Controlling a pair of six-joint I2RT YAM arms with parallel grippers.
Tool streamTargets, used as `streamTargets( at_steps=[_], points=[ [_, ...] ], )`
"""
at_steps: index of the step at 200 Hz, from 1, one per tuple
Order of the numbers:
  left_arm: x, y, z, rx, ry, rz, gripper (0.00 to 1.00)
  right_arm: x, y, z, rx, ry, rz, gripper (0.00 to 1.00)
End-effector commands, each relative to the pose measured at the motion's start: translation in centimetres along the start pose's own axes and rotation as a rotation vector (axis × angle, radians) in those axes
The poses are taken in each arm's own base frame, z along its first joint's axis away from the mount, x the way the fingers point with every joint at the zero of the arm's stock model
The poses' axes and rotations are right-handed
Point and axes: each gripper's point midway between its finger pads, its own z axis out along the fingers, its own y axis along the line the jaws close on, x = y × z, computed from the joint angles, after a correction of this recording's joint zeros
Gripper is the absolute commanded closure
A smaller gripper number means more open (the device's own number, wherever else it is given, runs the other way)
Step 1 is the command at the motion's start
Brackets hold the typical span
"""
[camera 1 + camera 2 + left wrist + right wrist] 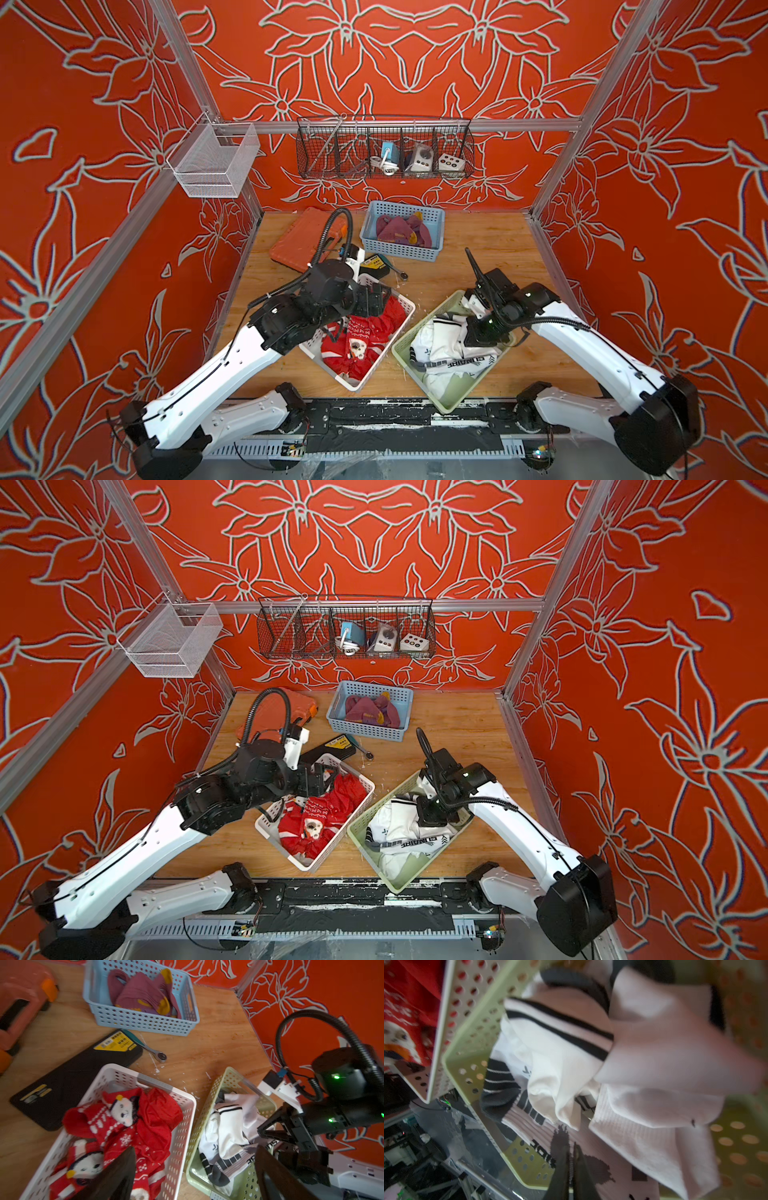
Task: Sort the socks into the basket by color
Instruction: Adjust the sock at the bin, then reset both arms
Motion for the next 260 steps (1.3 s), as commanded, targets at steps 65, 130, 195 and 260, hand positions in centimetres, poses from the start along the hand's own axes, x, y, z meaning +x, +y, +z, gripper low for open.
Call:
streamTargets(
  at_steps=[65,130,195,260],
  points=[
    [-5.5,10.9,-1.2,-0.250,-0.078,-0.073,0.00,-14.8,-2.2,-9.9,0.399,-0.432,-0.129,0.02],
    [-8.2,21.0,2.8,-0.407,-0.152,-0.081,0.00,-23.2,-9.2,-14.9,0.366,-0.737,0.031,0.02],
    [-3.1,28.5,8.4,-0.521,-0.114,-0.031,0.00,-25.7,-14.6,-13.9,0.370,-0.900,0.020,0.02],
    [2.5,31.1,11.6,-0.521,-0.166,-0.039,0.00,-22.0,-21.4,-9.5,0.518,-0.822,0.134,0.02]
  ],
)
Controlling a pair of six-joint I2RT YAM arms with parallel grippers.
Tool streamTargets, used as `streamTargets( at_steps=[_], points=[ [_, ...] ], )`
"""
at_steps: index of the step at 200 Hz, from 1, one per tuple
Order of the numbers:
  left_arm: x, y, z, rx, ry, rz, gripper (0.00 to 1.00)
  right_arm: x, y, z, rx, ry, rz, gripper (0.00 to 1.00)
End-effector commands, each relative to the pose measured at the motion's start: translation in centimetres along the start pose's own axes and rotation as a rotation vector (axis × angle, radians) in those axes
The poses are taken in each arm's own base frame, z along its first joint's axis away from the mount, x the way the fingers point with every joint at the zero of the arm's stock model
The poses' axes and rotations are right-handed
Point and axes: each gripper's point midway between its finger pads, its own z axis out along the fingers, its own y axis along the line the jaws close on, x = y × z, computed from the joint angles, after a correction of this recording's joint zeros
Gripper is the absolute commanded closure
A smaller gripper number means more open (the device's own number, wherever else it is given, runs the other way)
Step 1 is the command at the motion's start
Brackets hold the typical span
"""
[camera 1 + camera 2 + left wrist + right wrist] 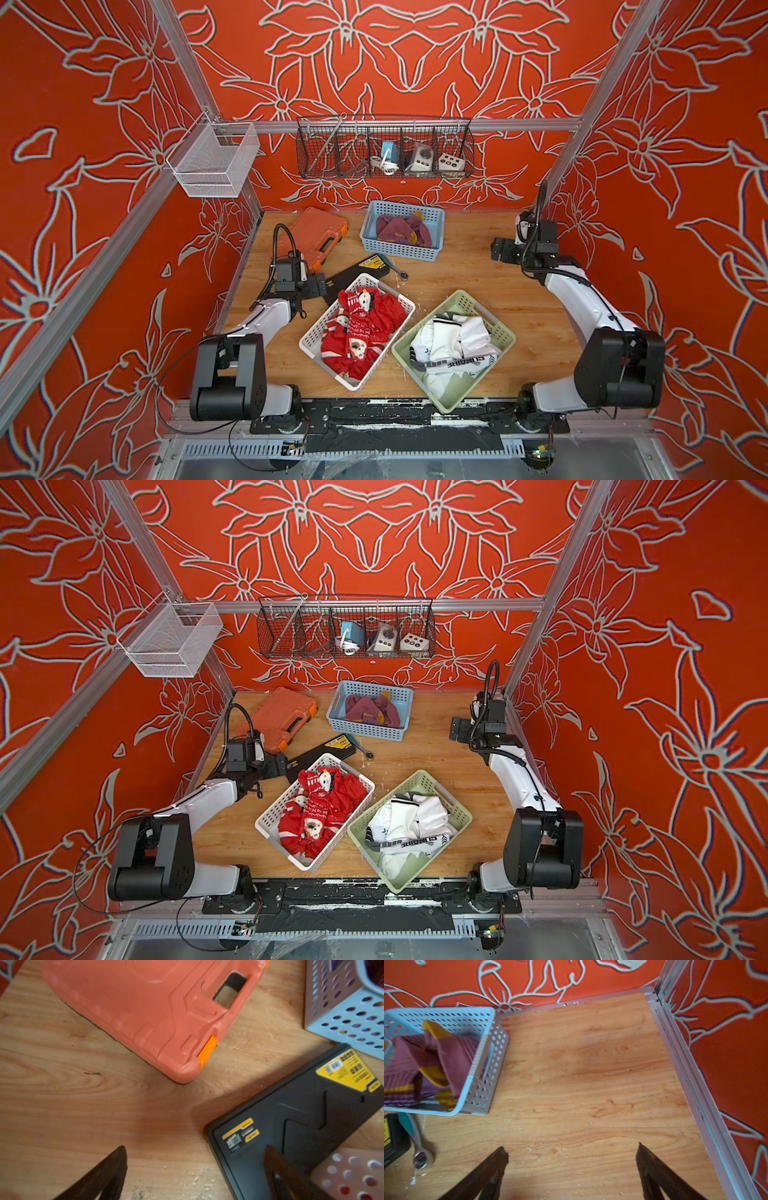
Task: Sort the socks into the basket by color
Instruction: Reset both arms
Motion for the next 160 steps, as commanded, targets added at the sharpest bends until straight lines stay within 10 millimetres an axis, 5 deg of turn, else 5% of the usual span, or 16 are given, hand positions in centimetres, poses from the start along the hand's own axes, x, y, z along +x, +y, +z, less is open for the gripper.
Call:
streamTargets(
  at_steps=[1,47,92,160],
  points=[
    [-2.1,0.0,0.4,0.012,-0.159,0.001,0.00,0.5,-2.6,0.4,0.097,-0.031,-0.022,0.02],
    [-2.0,0.3,-0.4,0.012,-0.290,0.023,0.00,3.7,-6.2,0.9,0.188,-0.051,0.004,0.02],
    [-1.5,-0.4,-0.6,0.041,-0.300,0.053,0.00,5.9,-5.8,0.2,0.151,-0.251,0.040,0.02],
    [-0.4,-1.1,-0.6,0.057,-0.345,0.091,0.00,8.1,-6.1,-0.1,0.194,-0.291,0.015,0.02]
  ],
)
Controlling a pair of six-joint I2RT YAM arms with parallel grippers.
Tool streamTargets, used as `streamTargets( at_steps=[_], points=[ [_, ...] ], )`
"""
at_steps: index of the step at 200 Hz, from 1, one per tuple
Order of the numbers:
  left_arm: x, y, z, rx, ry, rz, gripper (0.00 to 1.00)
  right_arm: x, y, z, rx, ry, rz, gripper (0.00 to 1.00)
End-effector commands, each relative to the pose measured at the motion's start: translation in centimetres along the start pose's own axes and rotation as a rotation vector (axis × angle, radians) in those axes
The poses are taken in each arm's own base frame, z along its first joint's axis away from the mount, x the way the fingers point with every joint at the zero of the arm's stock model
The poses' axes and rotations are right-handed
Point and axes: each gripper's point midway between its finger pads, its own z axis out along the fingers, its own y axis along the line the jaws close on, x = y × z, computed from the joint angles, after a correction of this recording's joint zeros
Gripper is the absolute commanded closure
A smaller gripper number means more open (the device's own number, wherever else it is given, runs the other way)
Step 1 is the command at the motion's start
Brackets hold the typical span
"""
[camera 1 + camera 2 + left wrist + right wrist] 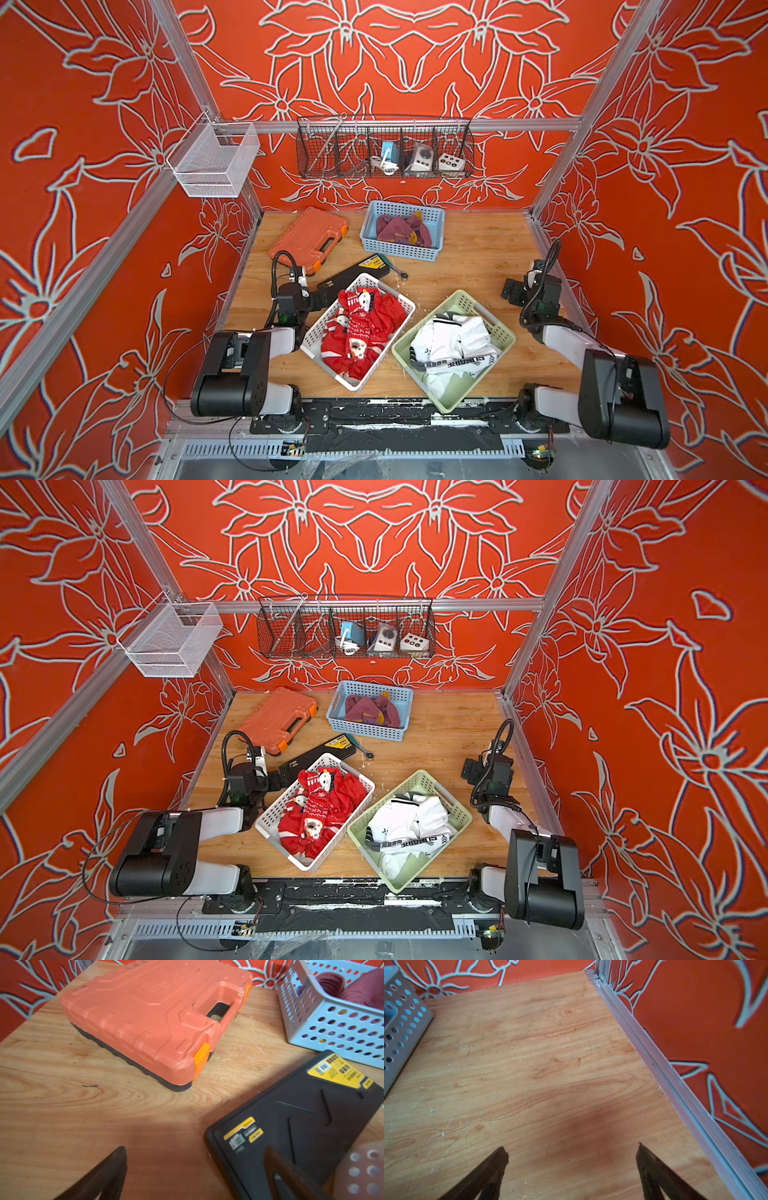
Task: Sort the socks into the basket by color
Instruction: Reset both arms
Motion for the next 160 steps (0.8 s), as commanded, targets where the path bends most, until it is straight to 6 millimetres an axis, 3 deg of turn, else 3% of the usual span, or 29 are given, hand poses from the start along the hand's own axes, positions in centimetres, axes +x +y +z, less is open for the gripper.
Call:
streamTargets(
  at_steps=[1,71,89,101,160],
  points=[
    [-1.7,-0.5,0.0,0.016,-0.069,0.028,0.00,-2.0,0.3,0.0,0.007,-0.109,-0.017,0.02],
    [-1.6,-0.7,0.1,-0.005,-0.066,0.048,0.00,-0.6,4.6,1.2,-0.081,-0.114,-0.195,0.02],
    [-1.6,-0.7,0.1,-0.008,-0.067,0.050,0.00,-0.3,4.2,0.6,-0.064,-0.221,-0.178,0.02],
    [-1.6,-0.7,0.1,-0.008,-0.067,0.050,0.00,0.2,3.7,0.8,-0.036,-0.157,-0.177,0.02],
    [-1.7,-0.7,0.1,-0.007,-0.070,0.052,0.00,0.1,3.8,0.6,-0.036,-0.173,-0.179,0.02]
  ],
)
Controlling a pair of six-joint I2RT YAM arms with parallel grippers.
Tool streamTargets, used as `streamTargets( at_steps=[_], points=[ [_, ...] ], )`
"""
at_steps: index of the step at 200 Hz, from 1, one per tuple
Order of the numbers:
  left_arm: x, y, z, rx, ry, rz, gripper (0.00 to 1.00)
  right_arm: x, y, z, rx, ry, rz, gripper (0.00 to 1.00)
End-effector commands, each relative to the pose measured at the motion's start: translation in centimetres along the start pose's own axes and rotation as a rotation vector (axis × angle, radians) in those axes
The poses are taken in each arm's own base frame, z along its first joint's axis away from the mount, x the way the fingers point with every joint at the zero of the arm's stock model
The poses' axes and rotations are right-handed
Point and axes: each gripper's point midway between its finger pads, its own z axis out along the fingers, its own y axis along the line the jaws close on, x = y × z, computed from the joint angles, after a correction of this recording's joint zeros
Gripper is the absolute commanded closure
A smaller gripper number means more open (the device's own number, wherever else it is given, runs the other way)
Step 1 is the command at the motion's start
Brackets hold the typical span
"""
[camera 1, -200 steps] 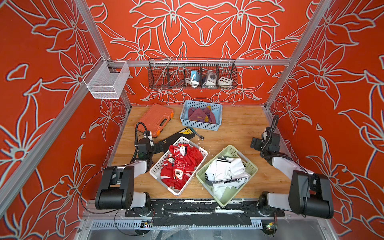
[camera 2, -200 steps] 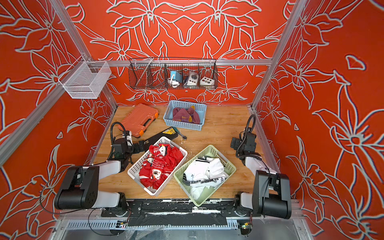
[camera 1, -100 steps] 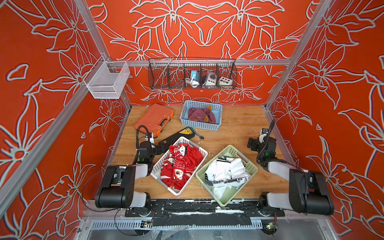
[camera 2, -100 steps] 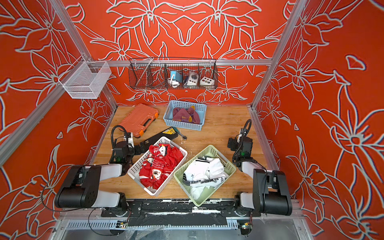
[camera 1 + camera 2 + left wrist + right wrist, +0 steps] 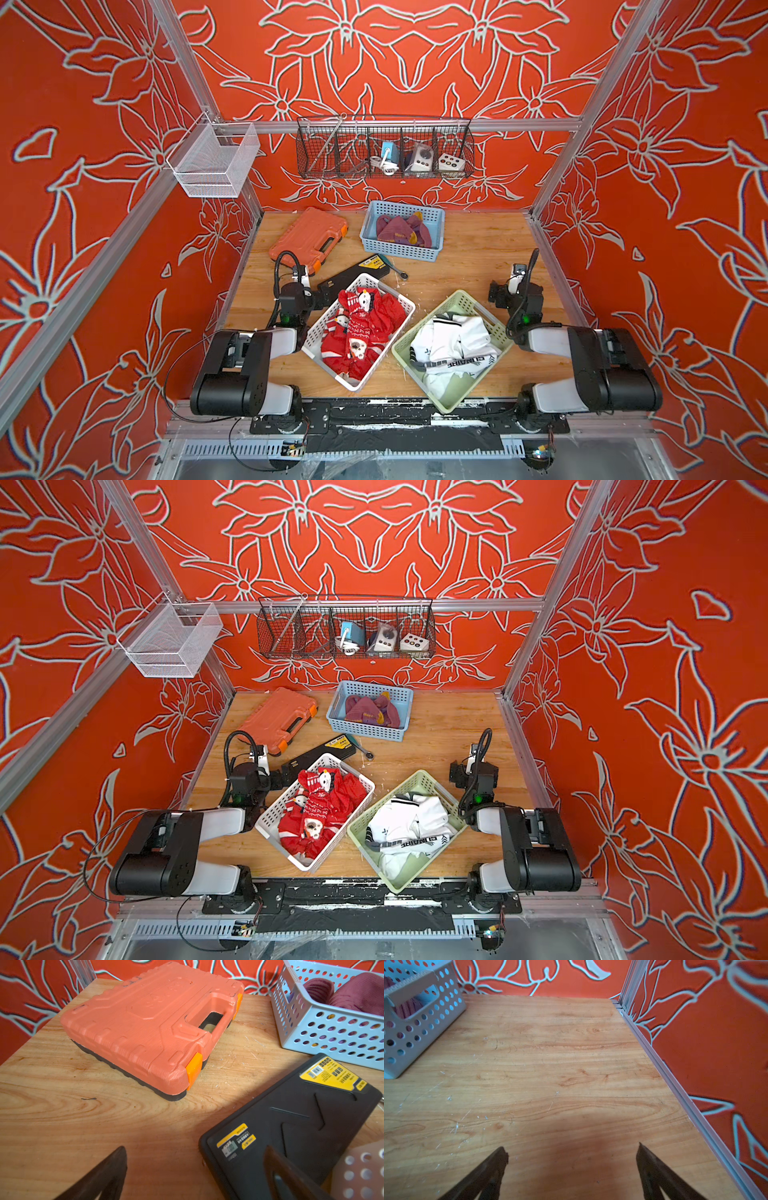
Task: Sort the socks into the basket by color
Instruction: Reset both arms
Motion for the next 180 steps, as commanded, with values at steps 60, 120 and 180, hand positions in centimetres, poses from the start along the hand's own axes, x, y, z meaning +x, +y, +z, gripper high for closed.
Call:
streamTargets(
  at_steps=[60,120,180],
  points=[
    [-0.89,-0.11,0.09,-0.002,-0.033,0.016,0.00,-1.17,-0.30,-0.13,0.022,-0.041,-0.016,0.02],
    [-0.86,-0.15,0.09,-0.002,-0.032,0.016,0.00,-1.13,-0.25,-0.15,0.025,-0.039,-0.019,0.02],
    [-0.82,-0.13,0.13,-0.004,-0.031,0.018,0.00,-1.20,-0.20,-0.11,0.029,-0.040,-0.026,0.02]
  ],
)
